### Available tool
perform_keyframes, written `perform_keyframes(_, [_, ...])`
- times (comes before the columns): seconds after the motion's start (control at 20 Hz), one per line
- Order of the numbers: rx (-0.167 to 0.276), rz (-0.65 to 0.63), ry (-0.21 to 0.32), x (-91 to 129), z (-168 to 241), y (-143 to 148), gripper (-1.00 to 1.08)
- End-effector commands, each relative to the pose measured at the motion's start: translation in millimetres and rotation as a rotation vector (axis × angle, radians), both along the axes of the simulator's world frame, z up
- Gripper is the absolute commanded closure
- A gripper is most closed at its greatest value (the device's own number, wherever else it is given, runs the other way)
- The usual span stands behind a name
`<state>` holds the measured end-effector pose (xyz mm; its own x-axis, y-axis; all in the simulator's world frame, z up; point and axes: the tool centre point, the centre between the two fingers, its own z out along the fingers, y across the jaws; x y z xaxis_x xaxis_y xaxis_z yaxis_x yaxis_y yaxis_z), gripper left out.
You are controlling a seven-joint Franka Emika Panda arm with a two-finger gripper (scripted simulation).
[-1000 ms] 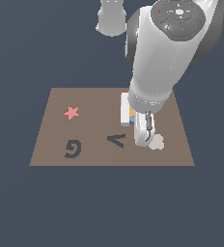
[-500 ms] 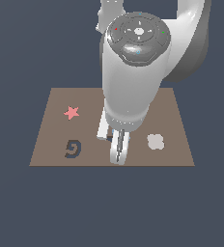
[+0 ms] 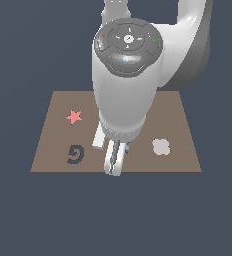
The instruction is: Insert a designated object into the corresponding slot on a board.
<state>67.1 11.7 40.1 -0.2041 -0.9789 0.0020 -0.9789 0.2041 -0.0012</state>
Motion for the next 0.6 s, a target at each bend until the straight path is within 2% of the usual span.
perform_keyframes(0.0, [0.0, 0.0, 0.0, 0.1, -0.2, -0.1, 1.08])
perform_keyframes(0.3, [0.002, 0.0, 0.001, 0.4, -9.8, 0.4, 1.08])
perform_keyframes(0.35, [0.002, 0.0, 0.001, 0.4, -9.8, 0.4, -0.92])
perform_keyframes(0.55, [0.002, 0.0, 0.001, 0.4, -9.8, 0.4, -0.92])
